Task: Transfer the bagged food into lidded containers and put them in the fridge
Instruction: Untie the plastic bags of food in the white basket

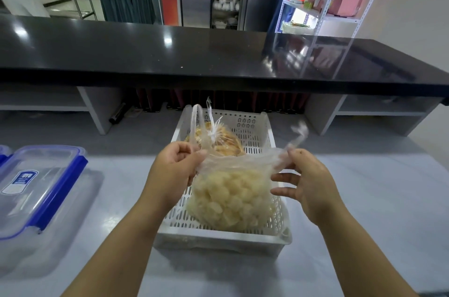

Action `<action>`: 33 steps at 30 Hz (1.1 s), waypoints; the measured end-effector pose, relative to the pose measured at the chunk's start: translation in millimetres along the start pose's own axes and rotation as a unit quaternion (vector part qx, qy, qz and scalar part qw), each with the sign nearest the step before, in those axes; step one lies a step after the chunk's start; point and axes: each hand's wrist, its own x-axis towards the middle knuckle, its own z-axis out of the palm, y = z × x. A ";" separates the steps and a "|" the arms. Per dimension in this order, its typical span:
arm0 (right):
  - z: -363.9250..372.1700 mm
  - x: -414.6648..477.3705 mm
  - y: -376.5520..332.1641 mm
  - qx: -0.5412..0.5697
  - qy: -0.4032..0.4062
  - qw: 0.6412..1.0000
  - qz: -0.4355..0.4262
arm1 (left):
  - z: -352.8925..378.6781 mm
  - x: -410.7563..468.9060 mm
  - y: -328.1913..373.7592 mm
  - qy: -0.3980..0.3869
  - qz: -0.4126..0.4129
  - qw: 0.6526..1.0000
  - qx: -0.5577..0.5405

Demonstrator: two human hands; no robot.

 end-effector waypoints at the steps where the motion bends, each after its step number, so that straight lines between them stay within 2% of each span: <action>1: 1.4 -1.3 -2.6 -0.021 -0.018 1.000 0.003 | 1.0 -1.4 1.6 -0.016 0.005 1.000 0.021; 4: 12.8 -6.9 -17.4 -0.143 -0.036 0.989 -0.008 | 7.5 -5.7 11.0 -0.040 0.047 0.988 0.145; 6: 21.9 -7.9 -27.4 -0.237 -0.008 0.971 -0.033 | 11.4 -5.5 16.2 -0.038 0.076 0.978 0.189; 7: 24.4 -5.6 -29.5 -0.250 0.010 0.967 -0.042 | 13.5 -5.4 19.3 -0.033 0.085 0.975 0.204; 9: 25.3 1.7 -29.0 -0.203 0.030 0.978 -0.038 | 16.3 -4.1 22.7 -0.024 0.093 0.972 0.214; 14: 8.9 5.5 -20.7 -0.153 -0.029 0.987 -0.030 | 15.1 -1.5 21.7 0.001 0.045 0.992 0.120; 17: -5.4 4.2 -17.6 -0.157 -0.042 0.986 -0.029 | 10.8 -0.1 19.2 0.032 -0.014 0.999 -0.021; 19: -11.1 5.9 -15.1 -0.159 -0.033 0.987 -0.012 | 8.0 1.9 16.7 0.048 -0.057 0.990 -0.117; 21: -14.1 8.5 -13.5 -0.105 -0.041 0.993 0.024 | 6.8 4.6 11.4 0.049 -0.103 0.969 -0.219; 23: -14.6 11.4 -12.2 0.018 -0.086 0.993 0.081 | 8.1 5.4 6.9 0.037 -0.154 0.936 -0.314; 25: -13.8 12.2 -8.7 0.150 -0.127 0.968 0.158 | 10.2 5.4 2.9 0.041 -0.208 0.892 -0.400; 27: -11.8 14.4 -1.9 0.265 -0.136 0.927 0.228 | 10.2 5.5 -0.7 0.052 -0.252 0.835 -0.485; 29: -10.3 17.2 7.2 0.353 -0.104 0.892 0.263 | 7.2 6.6 -6.4 0.063 -0.278 0.798 -0.531; 33: -5.9 21.2 14.4 0.412 -0.046 0.859 0.300 | 0.0 4.2 -17.9 0.014 -0.270 0.786 -0.556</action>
